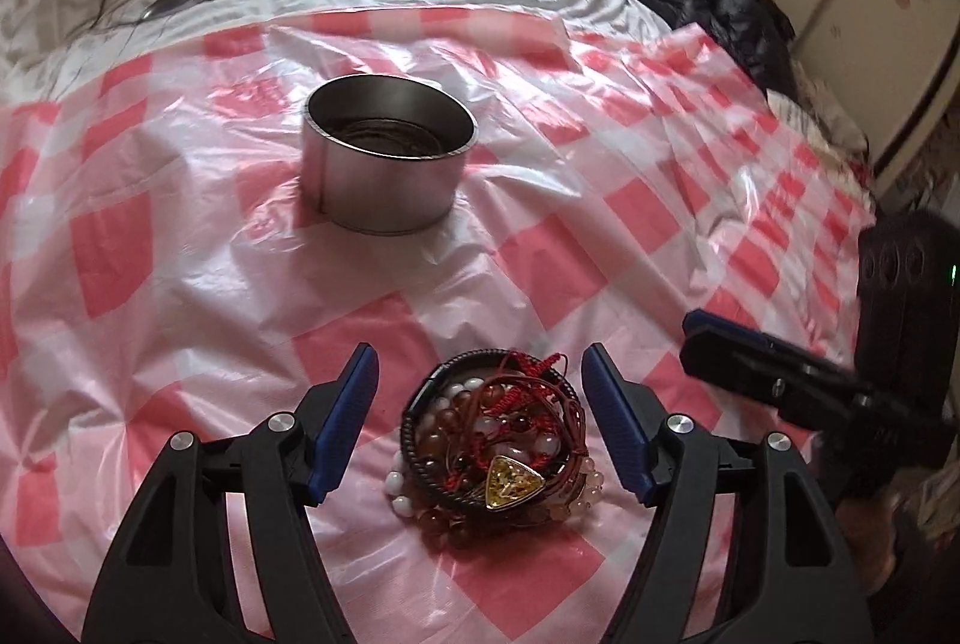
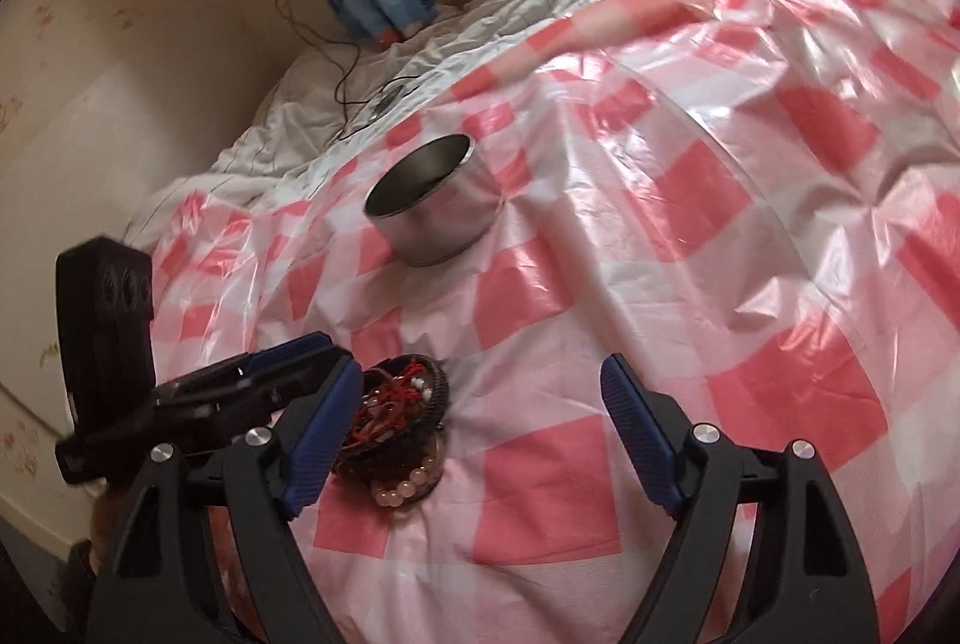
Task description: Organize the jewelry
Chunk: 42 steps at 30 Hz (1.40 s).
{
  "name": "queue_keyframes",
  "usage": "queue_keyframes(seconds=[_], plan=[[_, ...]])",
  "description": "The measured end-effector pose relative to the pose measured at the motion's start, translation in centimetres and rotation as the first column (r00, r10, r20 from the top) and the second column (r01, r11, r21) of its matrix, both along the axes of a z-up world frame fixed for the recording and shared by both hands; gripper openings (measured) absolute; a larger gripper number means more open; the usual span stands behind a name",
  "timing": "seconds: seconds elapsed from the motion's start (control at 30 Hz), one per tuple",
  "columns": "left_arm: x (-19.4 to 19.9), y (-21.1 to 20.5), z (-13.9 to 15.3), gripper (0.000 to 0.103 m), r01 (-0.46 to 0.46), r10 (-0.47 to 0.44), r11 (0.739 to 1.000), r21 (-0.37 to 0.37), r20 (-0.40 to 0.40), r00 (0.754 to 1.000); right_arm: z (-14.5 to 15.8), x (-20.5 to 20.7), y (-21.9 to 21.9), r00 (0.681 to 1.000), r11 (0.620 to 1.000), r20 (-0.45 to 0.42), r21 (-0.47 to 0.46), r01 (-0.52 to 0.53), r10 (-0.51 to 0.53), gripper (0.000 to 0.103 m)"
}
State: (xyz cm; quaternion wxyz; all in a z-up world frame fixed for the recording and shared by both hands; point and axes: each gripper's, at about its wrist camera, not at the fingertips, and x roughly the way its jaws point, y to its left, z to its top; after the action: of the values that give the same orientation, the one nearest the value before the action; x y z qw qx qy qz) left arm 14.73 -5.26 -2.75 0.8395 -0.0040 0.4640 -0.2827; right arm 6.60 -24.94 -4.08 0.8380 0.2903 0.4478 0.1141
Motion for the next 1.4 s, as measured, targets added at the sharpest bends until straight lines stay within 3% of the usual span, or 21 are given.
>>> queue_keyframes(seconds=[0.03, 0.07, 0.1, 0.13, 0.17, 0.2, 0.3, 0.4, 0.53, 0.6, 0.77, 0.83, 1.03, 1.2, 1.23, 1.27, 1.37, 1.4], plan=[[-0.1, -0.3, -0.1, 0.065, 0.004, -0.004, 1.000, 0.029, 0.011, 1.000, 0.0, 0.0, 0.0, 1.000, 1.000, 0.000, 0.000, 0.000, 0.000, 0.078], [-0.2, -0.7, -0.4, 0.055, 0.008, -0.009, 0.998, 0.058, 0.017, 1.000, -0.1, 0.1, 0.0, 1.000, 1.000, -0.007, 0.000, -0.006, 0.006, 0.078], [-0.1, -0.8, -0.7, 0.037, 0.012, -0.013, 0.997, 0.075, 0.010, 1.000, 0.0, 0.1, 0.1, 1.000, 1.000, -0.007, -0.002, -0.010, 0.010, 0.078], [-0.1, -0.8, -1.1, 0.026, 0.011, -0.011, 0.996, 0.087, -0.002, 1.000, 0.1, 0.0, 0.1, 1.000, 1.000, -0.005, -0.002, -0.011, 0.011, 0.079], [0.0, -0.8, -1.3, 0.009, 0.008, -0.007, 0.995, 0.095, -0.009, 1.000, 0.1, 0.0, 0.0, 1.000, 1.000, -0.004, -0.003, -0.011, 0.011, 0.079], [0.0, -0.7, -1.5, 0.002, 0.018, -0.016, 0.996, 0.088, -0.019, 1.000, 0.1, 0.1, 0.0, 1.000, 1.000, -0.003, -0.002, -0.009, 0.009, 0.079], [-0.6, -0.5, -0.6, 0.002, 0.051, -0.052, 0.998, 0.041, 0.003, 0.999, 0.0, 0.0, -0.1, 1.000, 1.000, -0.007, -0.001, 0.000, 0.000, 0.081], [-0.6, 0.8, 1.1, 0.002, 0.047, -0.046, 0.997, -0.068, 0.021, 0.999, 0.1, 0.0, 0.1, 1.000, 1.000, 0.003, -0.005, -0.007, 0.007, 0.082], [0.2, 4.5, 3.1, 0.002, -0.034, 0.043, 0.965, -0.259, 0.027, 0.999, 0.5, 0.1, 0.9, 0.999, 0.999, 0.018, -0.024, -0.045, 0.046, 0.082], [0.6, 5.9, 3.8, 0.002, -0.070, 0.082, 0.949, -0.307, 0.027, 0.996, 0.8, 0.3, 1.7, 0.996, 0.996, 0.030, -0.040, -0.083, 0.084, 0.084], [1.2, 8.4, 4.7, 0.002, -0.136, 0.156, 0.916, -0.377, 0.023, 0.987, 1.3, 0.7, 4.4, 0.978, 0.976, 0.053, -0.097, -0.194, 0.199, 0.085], [1.3, 8.9, 4.8, 0.002, -0.152, 0.173, 0.911, -0.384, 0.021, 0.985, 1.8, 0.8, 6.7, 0.959, 0.952, 0.072, -0.161, -0.261, 0.275, 0.087], [1.6, 9.7, 4.8, 0.002, -0.180, 0.199, 0.901, -0.394, 0.007, 0.980, 1.0, 1.7, 9.7, 0.939, 0.902, 0.029, -0.289, -0.321, 0.343, 0.088], [1.7, 9.8, 4.7, 0.002, -0.184, 0.202, 0.901, -0.393, 0.004, 0.979, -0.5, 2.9, 9.9, 0.938, 0.896, 0.001, -0.298, -0.330, 0.346, 0.086], [1.7, 9.8, 4.6, 0.002, -0.186, 0.203, 0.901, -0.391, 0.003, 0.979, -0.6, 3.1, 9.9, 0.939, 0.896, 0.002, -0.299, -0.328, 0.344, 0.075], [1.7, 9.7, 4.5, 0.002, -0.188, 0.204, 0.901, -0.390, 0.001, 0.979, -0.8, 3.3, 9.8, 0.940, 0.895, -0.002, -0.302, -0.327, 0.342, 0.057], [1.8, 9.7, 4.5, 0.002, -0.193, 0.208, 0.901, -0.389, -0.003, 0.978, -1.4, 3.6, 9.7, 0.941, 0.889, -0.026, -0.320, -0.327, 0.337, 0.027], [1.8, 9.7, 4.4, 0.002, -0.194, 0.209, 0.900, -0.389, -0.005, 0.978, -1.4, 3.6, 9.6, 0.943, 0.888, -0.021, -0.329, -0.320, 0.332, 0.022]])
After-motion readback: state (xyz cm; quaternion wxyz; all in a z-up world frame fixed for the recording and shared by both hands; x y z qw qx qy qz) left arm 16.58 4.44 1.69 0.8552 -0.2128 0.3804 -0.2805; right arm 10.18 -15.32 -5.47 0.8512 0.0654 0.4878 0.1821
